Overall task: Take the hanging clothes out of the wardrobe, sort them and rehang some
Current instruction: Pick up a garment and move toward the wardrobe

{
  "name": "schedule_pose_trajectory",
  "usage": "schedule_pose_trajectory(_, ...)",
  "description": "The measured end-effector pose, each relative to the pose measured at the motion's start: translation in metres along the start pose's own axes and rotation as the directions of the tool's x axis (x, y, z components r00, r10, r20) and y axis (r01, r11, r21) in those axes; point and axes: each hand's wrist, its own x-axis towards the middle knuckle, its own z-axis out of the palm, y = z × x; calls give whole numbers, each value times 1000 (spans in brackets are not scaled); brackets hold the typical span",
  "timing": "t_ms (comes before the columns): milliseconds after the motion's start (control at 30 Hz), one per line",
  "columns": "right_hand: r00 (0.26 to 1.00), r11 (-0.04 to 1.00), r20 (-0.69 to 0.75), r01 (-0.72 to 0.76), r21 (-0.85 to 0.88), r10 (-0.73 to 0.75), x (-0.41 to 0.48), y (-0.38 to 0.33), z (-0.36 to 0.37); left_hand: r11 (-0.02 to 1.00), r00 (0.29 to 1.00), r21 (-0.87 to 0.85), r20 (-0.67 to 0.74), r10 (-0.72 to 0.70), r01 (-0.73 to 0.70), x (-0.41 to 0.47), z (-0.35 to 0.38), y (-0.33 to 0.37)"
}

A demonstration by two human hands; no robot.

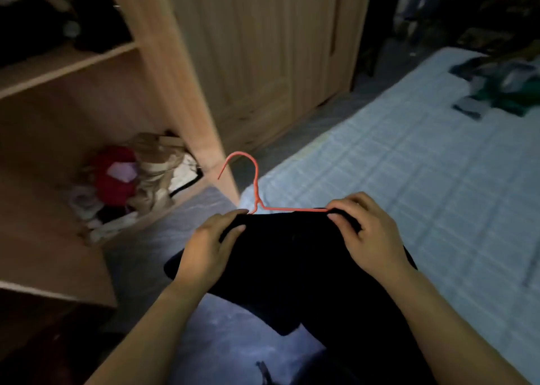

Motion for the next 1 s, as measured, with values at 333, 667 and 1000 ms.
schedule_pose_trajectory(333,942,930,80,305,207,-327,160,-117,196,968,938,228,-346,-24,108,58,-183,-146)
schedule_pose_trajectory(667,821,770,-119,566,294,-558,480,-268,342,903,863,415,-490,118,112,286,-433,-259)
schedule_pose_trajectory(1000,632,672,-470,733,103,-617,761,-459,376,817,631,576,-646,429,35,495,-669,-303)
